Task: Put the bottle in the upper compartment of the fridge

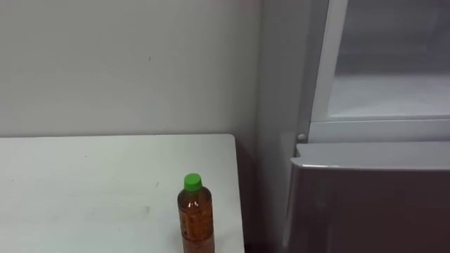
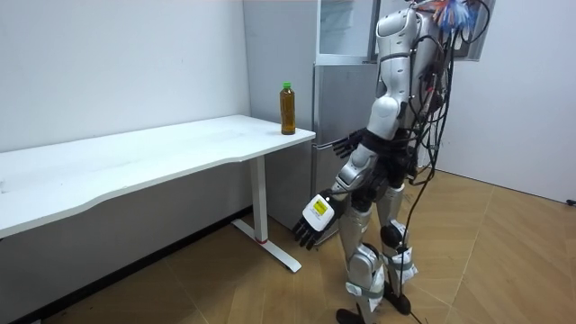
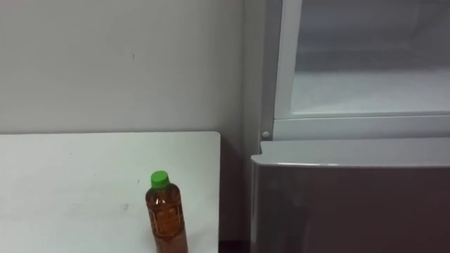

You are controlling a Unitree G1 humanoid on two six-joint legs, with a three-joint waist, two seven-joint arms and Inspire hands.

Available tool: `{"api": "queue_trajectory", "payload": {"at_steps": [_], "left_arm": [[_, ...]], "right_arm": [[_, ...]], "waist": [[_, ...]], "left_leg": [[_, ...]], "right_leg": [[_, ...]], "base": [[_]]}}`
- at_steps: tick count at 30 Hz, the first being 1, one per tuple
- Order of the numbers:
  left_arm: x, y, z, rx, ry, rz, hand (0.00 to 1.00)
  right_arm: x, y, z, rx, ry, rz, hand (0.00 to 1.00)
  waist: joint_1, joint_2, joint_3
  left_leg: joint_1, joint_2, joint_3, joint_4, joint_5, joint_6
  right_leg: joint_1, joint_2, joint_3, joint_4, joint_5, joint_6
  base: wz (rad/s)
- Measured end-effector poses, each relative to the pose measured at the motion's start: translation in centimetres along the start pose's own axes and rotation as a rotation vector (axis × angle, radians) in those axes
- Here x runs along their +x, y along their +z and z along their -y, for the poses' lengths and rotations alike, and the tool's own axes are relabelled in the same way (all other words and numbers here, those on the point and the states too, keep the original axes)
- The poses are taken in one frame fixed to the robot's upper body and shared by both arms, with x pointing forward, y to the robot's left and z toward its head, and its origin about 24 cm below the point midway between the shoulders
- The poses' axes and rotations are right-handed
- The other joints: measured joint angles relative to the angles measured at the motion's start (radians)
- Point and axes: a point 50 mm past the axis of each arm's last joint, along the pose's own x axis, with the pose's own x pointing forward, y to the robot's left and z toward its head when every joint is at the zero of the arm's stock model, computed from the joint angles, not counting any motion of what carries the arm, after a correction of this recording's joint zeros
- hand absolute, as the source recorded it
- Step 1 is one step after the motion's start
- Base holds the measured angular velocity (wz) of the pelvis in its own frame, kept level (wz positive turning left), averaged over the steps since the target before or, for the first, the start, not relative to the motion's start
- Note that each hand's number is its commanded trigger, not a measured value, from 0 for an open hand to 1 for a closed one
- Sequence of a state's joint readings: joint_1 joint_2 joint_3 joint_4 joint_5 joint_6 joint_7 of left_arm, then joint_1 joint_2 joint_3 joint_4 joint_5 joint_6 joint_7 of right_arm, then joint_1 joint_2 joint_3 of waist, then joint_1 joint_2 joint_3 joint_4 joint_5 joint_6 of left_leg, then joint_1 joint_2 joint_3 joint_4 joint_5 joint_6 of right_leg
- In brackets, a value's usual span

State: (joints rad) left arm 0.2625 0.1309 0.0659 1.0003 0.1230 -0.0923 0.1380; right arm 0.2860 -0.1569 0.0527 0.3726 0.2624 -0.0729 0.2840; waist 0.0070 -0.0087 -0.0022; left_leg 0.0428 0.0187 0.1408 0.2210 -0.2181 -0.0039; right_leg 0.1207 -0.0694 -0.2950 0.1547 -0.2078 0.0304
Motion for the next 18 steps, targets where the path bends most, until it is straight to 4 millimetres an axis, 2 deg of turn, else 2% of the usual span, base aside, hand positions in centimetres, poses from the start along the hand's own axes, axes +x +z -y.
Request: {"api": "queue_trajectory", "payload": {"at_steps": [4,6,7,9,12,18], "left_arm": [[-0.2,-0.4,-0.1,0.005,0.002,-0.004,0.00],[-0.2,-0.6,-0.2,0.019,0.002,-0.007,0.00],[-0.3,-0.8,-0.4,0.041,0.001,-0.009,0.00],[-0.4,-1.3,-0.6,0.055,0.003,-0.024,0.00],[-0.6,-2.0,-0.5,0.077,-0.004,-0.054,0.00],[-0.6,-1.9,-0.5,0.084,-0.006,-0.056,0.00]], "right_arm": [[-0.1,3.1,-0.9,-0.040,0.063,0.129,0.00],[-0.2,4.1,-1.2,-0.064,0.082,0.159,0.00],[-0.5,4.4,-1.4,-0.070,0.094,0.175,0.00],[-0.7,5.3,-1.8,-0.078,0.115,0.215,0.00],[-0.8,5.6,-1.8,-0.078,0.117,0.219,0.00],[-1.0,6.5,-2.2,-0.084,0.123,0.235,0.00]], "waist": [[0.000,-0.004,-0.0003],[0.002,-0.008,-0.0002],[0.003,-0.011,-0.0036],[0.001,-0.014,-0.0046],[0.009,-0.024,-0.0053],[0.026,-0.023,-0.0041]], "left_leg": [[0.001,0.003,0.014,0.000,-0.001,0.001],[-0.004,0.004,0.019,0.000,-0.001,0.001],[-0.008,0.005,0.020,0.001,-0.001,0.001],[-0.012,0.005,0.022,0.001,0.000,0.001],[-0.013,0.006,0.023,0.001,0.000,0.001],[-0.014,0.007,0.027,0.000,0.000,0.002]], "right_leg": [[-0.010,0.002,0.022,0.011,0.000,0.000],[-0.021,0.002,0.025,0.018,0.000,0.000],[-0.025,0.002,0.025,0.018,0.001,-0.002],[-0.030,0.003,0.028,0.019,0.002,-0.003],[-0.033,0.003,0.031,0.018,0.007,-0.003],[-0.033,0.003,0.035,0.032,0.009,-0.003]], "base": [[-0.12],[-0.07],[-0.05],[-0.04],[-0.04],[-0.03]]}}
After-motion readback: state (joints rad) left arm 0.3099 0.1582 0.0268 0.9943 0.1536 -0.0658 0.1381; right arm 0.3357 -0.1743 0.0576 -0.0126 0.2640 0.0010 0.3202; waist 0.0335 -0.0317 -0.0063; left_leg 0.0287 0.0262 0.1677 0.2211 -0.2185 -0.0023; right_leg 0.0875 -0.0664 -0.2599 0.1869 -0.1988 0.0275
